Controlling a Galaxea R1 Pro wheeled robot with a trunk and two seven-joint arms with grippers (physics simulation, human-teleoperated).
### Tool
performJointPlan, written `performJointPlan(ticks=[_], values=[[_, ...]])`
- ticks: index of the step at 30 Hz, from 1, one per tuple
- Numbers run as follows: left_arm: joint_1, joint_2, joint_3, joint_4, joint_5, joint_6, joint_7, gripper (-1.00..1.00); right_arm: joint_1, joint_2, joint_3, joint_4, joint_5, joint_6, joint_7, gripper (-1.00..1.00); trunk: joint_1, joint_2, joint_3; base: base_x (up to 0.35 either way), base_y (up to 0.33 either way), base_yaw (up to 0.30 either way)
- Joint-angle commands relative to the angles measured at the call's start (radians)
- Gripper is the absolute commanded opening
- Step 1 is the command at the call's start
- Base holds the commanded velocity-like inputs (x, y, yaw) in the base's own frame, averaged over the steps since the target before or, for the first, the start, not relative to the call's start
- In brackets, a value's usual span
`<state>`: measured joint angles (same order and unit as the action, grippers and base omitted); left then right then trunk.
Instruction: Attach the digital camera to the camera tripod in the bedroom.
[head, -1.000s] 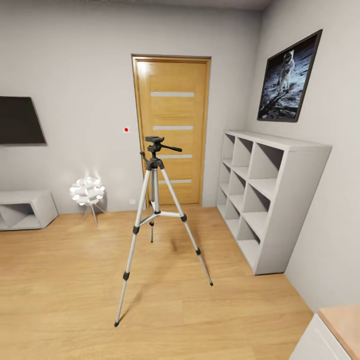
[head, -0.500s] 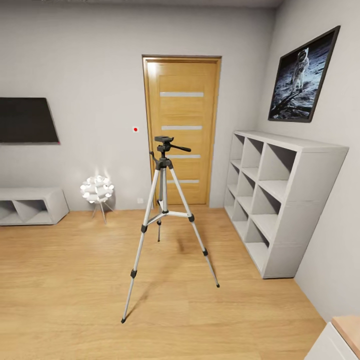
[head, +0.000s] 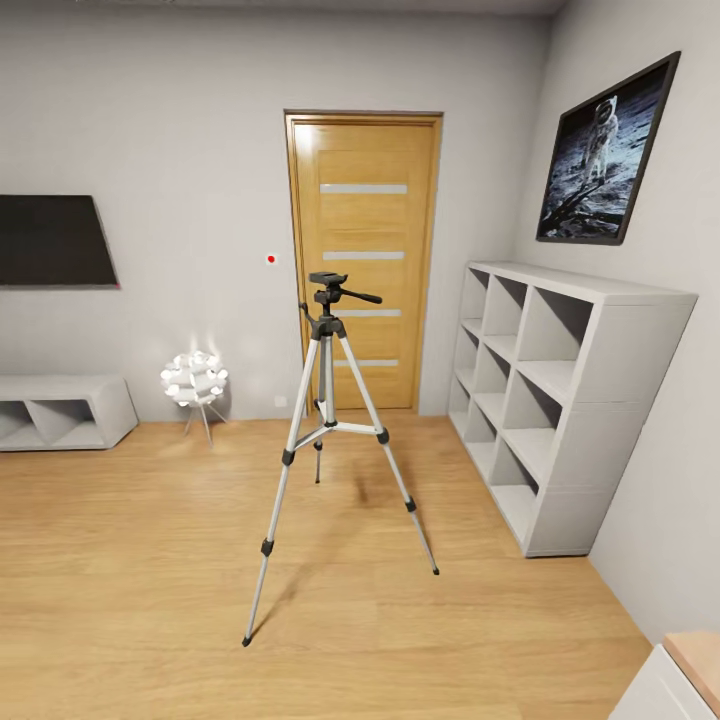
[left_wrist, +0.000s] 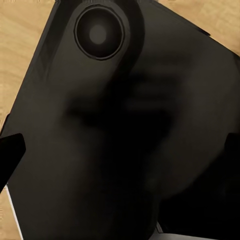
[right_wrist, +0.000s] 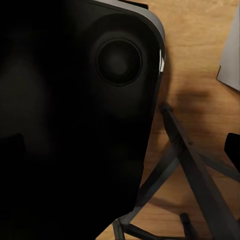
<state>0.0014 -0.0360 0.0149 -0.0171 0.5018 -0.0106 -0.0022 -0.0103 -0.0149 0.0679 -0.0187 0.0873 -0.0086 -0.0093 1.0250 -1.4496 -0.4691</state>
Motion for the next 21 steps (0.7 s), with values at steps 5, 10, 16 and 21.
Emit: performJointPlan(ticks=[5,10,16,21], values=[[-0.001,0.063,0.004,-0.136,0.001,0.035,0.005,1.00,-0.001,-0.002,0.004,-0.030,0.011,-0.006,0.000,1.00,0.000,0.000,-0.001,0.000,0.000,0.000],[-0.004,0.115,0.005,-0.329,0.000,0.179,0.011,1.00,-0.002,-0.001,0.004,-0.156,0.013,0.005,0.005,1.00,0.000,0.000,-0.001,0.000,0.000,0.000],[-0.140,0.158,0.006,-0.687,0.001,0.601,0.091,1.00,-0.126,-0.008,0.000,-0.493,0.000,0.365,0.016,1.00,0.000,0.000,-0.001,0.000,0.000,0.000],[-0.309,0.138,0.005,-0.734,0.006,0.687,0.141,1.00,-0.284,-0.005,-0.007,-0.570,-0.029,0.559,0.029,1.00,0.000,0.000,-0.001,0.000,0.000,0.000]])
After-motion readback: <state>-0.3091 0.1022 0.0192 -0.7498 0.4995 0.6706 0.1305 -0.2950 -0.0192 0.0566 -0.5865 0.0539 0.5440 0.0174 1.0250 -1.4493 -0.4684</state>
